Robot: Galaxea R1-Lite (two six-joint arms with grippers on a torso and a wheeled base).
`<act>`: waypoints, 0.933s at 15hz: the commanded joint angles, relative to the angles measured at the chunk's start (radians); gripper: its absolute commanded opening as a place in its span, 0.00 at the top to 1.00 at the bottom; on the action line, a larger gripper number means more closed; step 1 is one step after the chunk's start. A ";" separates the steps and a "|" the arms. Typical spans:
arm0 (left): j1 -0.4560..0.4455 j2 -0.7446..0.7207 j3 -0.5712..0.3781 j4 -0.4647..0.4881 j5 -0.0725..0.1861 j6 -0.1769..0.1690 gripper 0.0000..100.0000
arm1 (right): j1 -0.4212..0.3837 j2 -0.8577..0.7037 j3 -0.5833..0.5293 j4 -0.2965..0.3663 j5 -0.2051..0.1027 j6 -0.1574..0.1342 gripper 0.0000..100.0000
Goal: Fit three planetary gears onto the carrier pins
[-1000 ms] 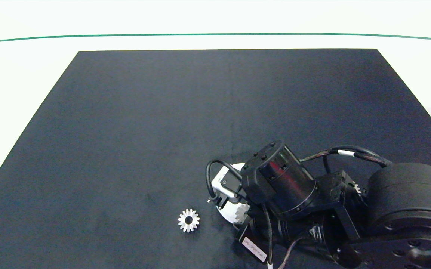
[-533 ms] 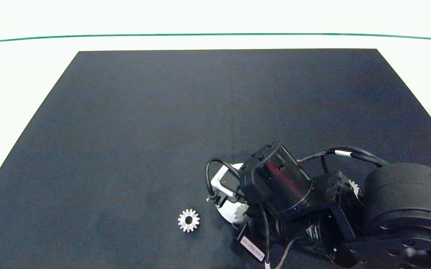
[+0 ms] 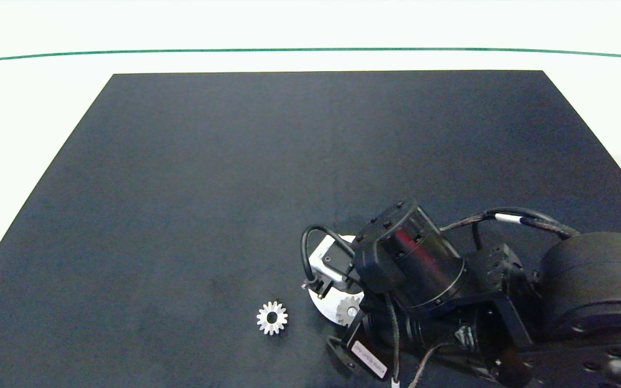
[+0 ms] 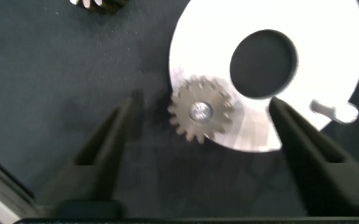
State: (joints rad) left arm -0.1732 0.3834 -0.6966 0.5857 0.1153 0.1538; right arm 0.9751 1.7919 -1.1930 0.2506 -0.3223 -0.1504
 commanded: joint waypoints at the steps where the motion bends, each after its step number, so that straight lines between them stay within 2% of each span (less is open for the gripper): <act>1: 0.000 -0.001 0.002 0.005 0.001 0.001 0.00 | -0.058 -0.224 0.052 0.119 0.000 0.002 0.00; 2: 0.000 -0.003 0.002 0.005 0.001 0.001 0.00 | -0.090 -0.330 0.095 0.199 0.002 0.005 0.00; 3: 0.000 -0.008 0.002 0.005 0.001 0.001 0.00 | -0.150 -0.436 0.161 0.248 0.006 0.005 0.00; 4: 0.000 -0.009 0.002 0.005 0.001 0.000 0.00 | -0.240 -0.534 0.237 0.253 0.039 0.003 0.00; 5: 0.000 -0.008 0.003 0.005 0.001 0.000 0.00 | -0.349 -0.600 0.289 0.259 0.094 -0.011 0.00; 6: 0.000 -0.009 0.005 0.005 0.001 0.000 0.00 | -0.455 -0.652 0.325 0.268 0.144 -0.057 0.00; 7: 0.000 -0.009 0.003 0.005 0.000 0.000 0.00 | -0.546 -0.698 0.351 0.271 0.169 -0.100 0.00; 8: -0.006 -0.012 0.002 0.005 0.000 -0.002 0.00 | -0.608 -0.732 0.371 0.271 0.187 -0.101 0.00; 9: -0.011 -0.018 0.002 0.005 0.001 -0.002 0.00 | -0.665 -0.758 0.391 0.271 0.223 -0.098 0.00; 10: -0.012 -0.023 0.003 0.006 0.001 -0.002 0.00 | -0.720 -0.767 0.417 0.265 0.244 -0.093 0.00; 11: -0.012 -0.023 0.003 0.006 0.001 -0.002 0.00 | -0.745 -0.767 0.431 0.253 0.249 -0.092 0.00; 12: -0.014 -0.023 0.003 0.006 0.000 -0.002 0.00 | -0.759 -0.760 0.437 0.229 0.250 -0.078 0.00; 13: -0.012 -0.024 0.003 0.006 0.000 -0.002 0.00 | -0.783 -0.741 0.437 0.191 0.250 -0.063 0.00; 14: -0.014 -0.028 0.003 0.006 0.000 -0.002 0.00 | -0.800 -0.677 0.437 0.136 0.252 -0.060 0.00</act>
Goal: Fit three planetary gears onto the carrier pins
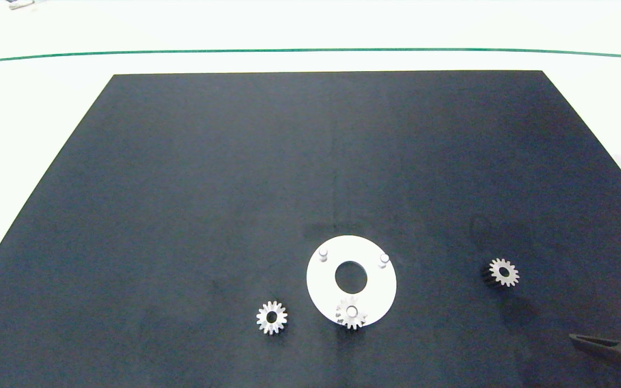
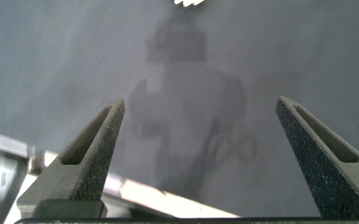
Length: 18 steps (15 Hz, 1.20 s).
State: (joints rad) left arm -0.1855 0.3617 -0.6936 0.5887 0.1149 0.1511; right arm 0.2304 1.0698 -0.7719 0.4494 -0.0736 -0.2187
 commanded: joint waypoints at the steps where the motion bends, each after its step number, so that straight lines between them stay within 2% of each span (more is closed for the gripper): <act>1: 0.000 -0.006 0.000 0.003 0.000 0.001 0.00 | -0.060 0.104 0.016 -0.113 0.006 0.009 0.00; 3: 0.000 -0.010 0.000 0.003 0.002 0.001 0.00 | -0.054 0.185 0.025 -0.192 0.009 0.013 0.00; 5: 0.000 -0.013 -0.003 0.003 0.002 0.001 0.00 | -0.039 0.219 0.036 -0.238 0.014 0.013 0.00; 9: 0.000 -0.012 -0.004 0.003 0.002 0.002 0.00 | -0.029 0.248 0.046 -0.305 0.077 0.010 0.00; 15: -0.002 -0.009 -0.020 0.003 0.002 0.002 0.00 | -0.022 0.343 0.031 -0.385 0.074 0.007 0.00; 18: 0.000 -0.009 -0.020 0.003 0.002 0.002 0.00 | -0.020 0.372 0.028 -0.394 0.075 0.007 0.06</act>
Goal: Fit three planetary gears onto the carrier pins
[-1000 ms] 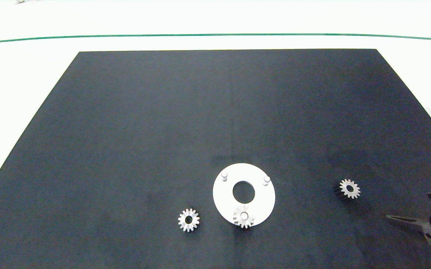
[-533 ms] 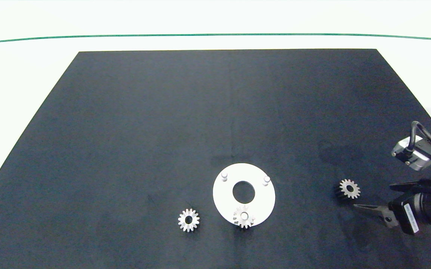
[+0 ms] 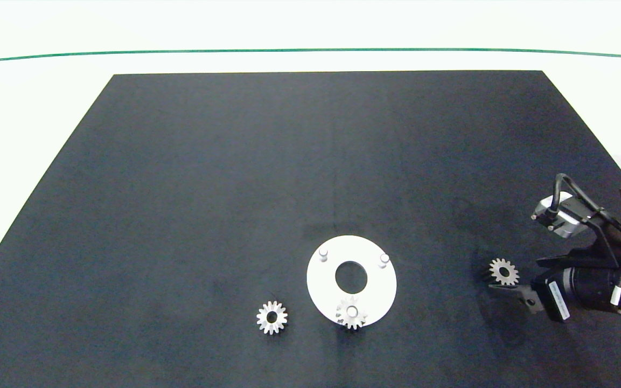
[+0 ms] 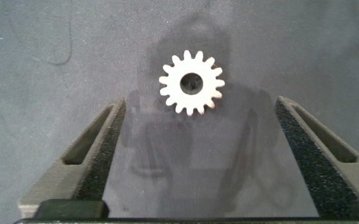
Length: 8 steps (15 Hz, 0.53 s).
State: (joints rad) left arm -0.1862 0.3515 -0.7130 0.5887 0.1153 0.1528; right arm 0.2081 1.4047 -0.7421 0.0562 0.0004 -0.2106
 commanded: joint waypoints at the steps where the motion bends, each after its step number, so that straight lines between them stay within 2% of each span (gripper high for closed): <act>1: 0.001 0.001 0.000 0.003 0.001 0.001 0.00 | 0.004 0.046 -0.003 -0.010 0.003 -0.001 0.09; 8: -0.004 0.009 0.010 0.003 0.001 0.001 0.00 | 0.025 0.092 -0.014 -0.044 0.003 0.004 0.22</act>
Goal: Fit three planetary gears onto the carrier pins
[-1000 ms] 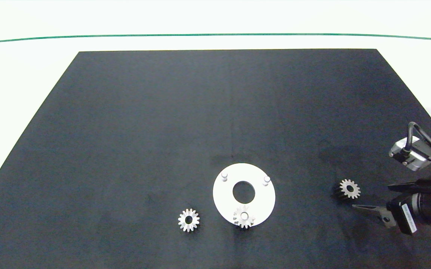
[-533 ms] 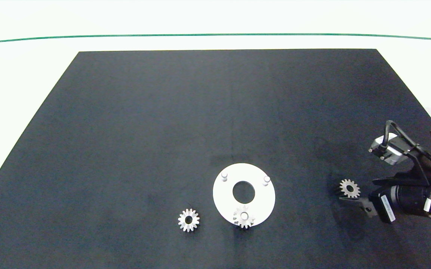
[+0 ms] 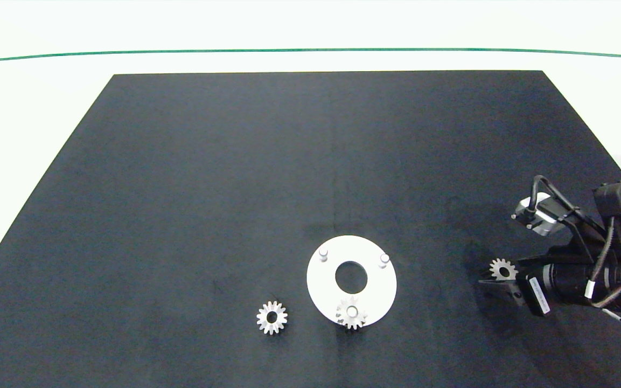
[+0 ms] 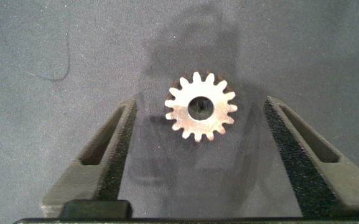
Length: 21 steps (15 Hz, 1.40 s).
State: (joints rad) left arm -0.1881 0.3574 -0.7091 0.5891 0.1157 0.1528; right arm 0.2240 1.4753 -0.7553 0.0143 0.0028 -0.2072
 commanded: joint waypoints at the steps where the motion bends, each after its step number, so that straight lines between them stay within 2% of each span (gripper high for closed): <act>1: -0.007 0.003 0.013 0.003 0.001 0.001 0.00 | 0.014 0.023 -0.002 -0.002 0.002 -0.001 0.24; 21: -0.013 0.005 0.002 0.001 0.001 -0.001 0.00 | 0.026 0.043 -0.024 0.001 -0.003 -0.001 0.64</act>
State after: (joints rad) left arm -0.2006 0.3617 -0.7066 0.5877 0.1153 0.1509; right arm 0.2504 1.5191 -0.7794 0.0147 0.0004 -0.2068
